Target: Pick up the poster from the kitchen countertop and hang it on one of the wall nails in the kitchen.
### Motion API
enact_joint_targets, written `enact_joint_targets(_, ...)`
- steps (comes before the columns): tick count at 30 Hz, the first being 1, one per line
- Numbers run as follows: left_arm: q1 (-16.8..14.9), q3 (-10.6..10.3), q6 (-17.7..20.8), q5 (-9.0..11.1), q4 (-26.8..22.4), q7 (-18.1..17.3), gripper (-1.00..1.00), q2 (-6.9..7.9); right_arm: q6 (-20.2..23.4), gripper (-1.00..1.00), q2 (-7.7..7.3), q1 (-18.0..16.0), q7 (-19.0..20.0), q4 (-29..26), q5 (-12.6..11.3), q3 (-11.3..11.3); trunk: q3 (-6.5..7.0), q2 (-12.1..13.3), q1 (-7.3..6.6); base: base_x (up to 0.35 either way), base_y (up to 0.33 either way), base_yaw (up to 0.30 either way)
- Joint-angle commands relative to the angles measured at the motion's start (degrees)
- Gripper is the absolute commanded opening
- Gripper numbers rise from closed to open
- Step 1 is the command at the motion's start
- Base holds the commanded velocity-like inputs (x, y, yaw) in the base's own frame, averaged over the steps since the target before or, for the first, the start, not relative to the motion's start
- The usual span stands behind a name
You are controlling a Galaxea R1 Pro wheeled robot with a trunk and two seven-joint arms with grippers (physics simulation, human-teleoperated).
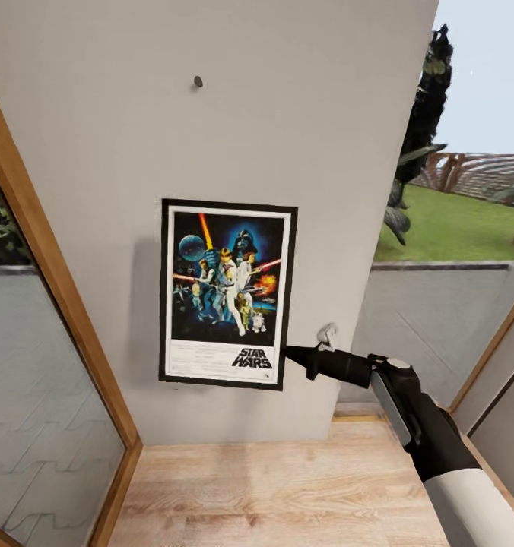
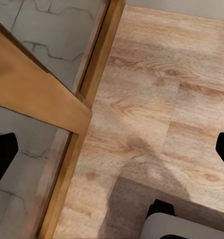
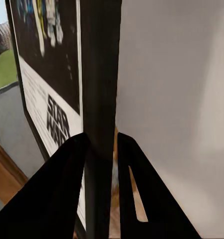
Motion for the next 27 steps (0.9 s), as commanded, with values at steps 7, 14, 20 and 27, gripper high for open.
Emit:
enact_joint_targets(7, 0.0, 0.04, -0.09, -0.01, -0.04, -0.03, 1.0, -0.01, 9.4, -1.0, 0.11, -1.76, -0.08, -6.54, 0.04, -0.02, -0.12, -0.07, 0.05, 0.0, 0.0, 0.0)
enact_joint_targets(14, 0.0, 0.03, -0.09, -0.01, -0.04, -0.03, 1.0, -0.01, 15.82, -1.0, 0.13, -7.08, -0.12, -8.71, 0.04, -0.03, -0.12, -0.07, 0.05, 0.0, 0.0, 0.0)
enact_joint_targets(20, 0.0, 0.03, -0.09, -0.01, -0.04, -0.03, 1.0, 0.0, 19.08, -1.0, 0.13, -14.27, -1.64, -9.74, 0.07, -0.07, -0.12, -0.07, 0.05, 0.0, 0.0, 0.0)
enact_joint_targets(27, 0.0, 0.03, -0.09, -0.01, -0.04, -0.03, 1.0, -0.01, 19.51, -1.0, 0.46, -20.03, -9.07, -9.93, -0.14, -0.37, -0.12, -0.07, 0.05, 0.0, 0.0, 0.0)
